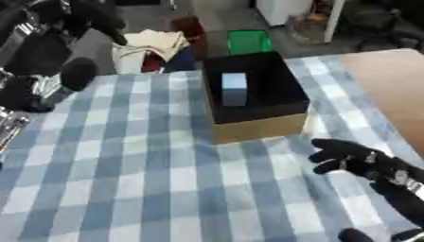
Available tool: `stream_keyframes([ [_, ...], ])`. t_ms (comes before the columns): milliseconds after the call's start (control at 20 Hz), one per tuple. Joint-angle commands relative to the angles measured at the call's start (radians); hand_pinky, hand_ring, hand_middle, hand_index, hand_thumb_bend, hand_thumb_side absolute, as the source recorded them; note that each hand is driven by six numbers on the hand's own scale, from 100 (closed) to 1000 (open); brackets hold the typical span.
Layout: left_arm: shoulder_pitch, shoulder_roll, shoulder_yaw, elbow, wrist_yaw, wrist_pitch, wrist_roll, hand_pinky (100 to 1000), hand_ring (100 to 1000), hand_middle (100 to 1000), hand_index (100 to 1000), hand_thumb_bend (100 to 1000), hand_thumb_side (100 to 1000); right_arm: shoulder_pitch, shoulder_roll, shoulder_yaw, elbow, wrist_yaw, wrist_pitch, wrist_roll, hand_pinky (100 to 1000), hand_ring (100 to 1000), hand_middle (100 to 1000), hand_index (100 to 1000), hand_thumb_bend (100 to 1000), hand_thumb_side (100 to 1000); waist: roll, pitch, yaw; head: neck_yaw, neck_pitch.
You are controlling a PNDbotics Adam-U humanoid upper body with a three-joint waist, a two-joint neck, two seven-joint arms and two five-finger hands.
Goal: Pick up objects on the table and place them in the box.
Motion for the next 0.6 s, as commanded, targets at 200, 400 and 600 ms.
stream_keyframes([
  [200,0.098,-0.089,0.027,-0.024,-0.025,0.000,-0.064,1000,643,665,731,355,640,0.021,-0.005,-0.029,-0.008,0.014,0.004,-0.050,752,1000,800,999,282,381,-0.017,-0.020,0.033,0.002,0.071],
  [400,0.141,-0.170,0.023,-0.024,-0.055,0.023,-0.106,1000,641,663,722,333,671,0.034,0.005,-0.040,-0.001,0.016,0.009,-0.090,743,1000,788,994,270,382,-0.028,-0.021,0.060,0.001,0.113],
  [600,0.161,-0.238,0.016,-0.024,-0.084,0.041,-0.145,1000,641,663,721,319,698,0.038,0.011,-0.043,0.001,0.014,0.010,-0.123,737,1000,778,991,254,391,-0.037,-0.017,0.074,-0.004,0.133],
])
